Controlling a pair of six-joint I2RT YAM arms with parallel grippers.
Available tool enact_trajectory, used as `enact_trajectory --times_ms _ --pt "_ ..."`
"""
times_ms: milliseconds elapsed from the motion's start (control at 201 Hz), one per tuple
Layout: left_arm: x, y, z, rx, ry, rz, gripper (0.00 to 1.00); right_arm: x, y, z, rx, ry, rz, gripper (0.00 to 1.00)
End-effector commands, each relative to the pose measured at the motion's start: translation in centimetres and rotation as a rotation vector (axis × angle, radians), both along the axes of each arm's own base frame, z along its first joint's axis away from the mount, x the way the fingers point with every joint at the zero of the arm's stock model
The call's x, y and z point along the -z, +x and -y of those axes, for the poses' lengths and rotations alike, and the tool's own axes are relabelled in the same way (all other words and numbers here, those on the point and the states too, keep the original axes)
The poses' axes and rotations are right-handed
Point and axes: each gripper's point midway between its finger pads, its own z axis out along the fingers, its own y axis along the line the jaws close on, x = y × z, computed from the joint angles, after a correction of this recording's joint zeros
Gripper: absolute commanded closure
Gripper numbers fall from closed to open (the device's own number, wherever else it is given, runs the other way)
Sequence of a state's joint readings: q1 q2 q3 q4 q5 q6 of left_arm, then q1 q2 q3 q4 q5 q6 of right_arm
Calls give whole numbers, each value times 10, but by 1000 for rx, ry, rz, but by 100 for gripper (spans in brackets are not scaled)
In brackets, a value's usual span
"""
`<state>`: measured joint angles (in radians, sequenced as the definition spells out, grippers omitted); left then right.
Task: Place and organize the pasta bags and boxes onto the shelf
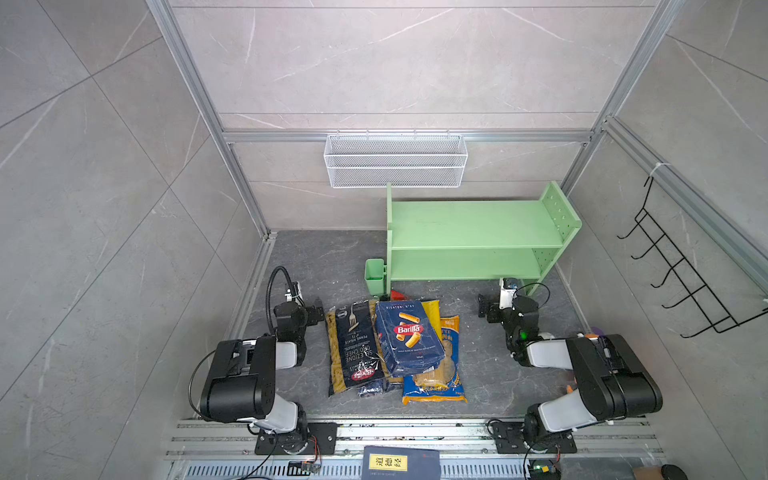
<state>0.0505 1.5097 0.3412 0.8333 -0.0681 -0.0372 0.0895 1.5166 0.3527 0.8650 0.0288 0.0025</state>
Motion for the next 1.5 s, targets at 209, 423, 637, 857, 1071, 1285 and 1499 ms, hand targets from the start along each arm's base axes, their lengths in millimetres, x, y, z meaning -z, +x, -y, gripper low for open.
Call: enact_trajectory --times_ms 209,423,637,857,1071,1285,1499 --pt "-13 9 0 19 20 40 0 -4 3 -2 -15 -13 9 1" --pt "-13 9 1 22 19 39 0 -4 3 -2 -15 -12 9 1" --pt "-13 9 1 20 19 40 0 -5 4 -2 -15 -11 10 1" --pt "-13 9 1 21 19 39 0 -5 4 -2 -14 -13 10 1" --pt "-13 9 1 21 19 39 0 -4 3 -2 -14 -13 9 1" --pt "-13 9 1 21 21 41 0 -7 3 -8 -50 -16 10 0" --pt "-32 15 2 -5 58 -11 0 -13 1 -12 -54 -38 25 0"
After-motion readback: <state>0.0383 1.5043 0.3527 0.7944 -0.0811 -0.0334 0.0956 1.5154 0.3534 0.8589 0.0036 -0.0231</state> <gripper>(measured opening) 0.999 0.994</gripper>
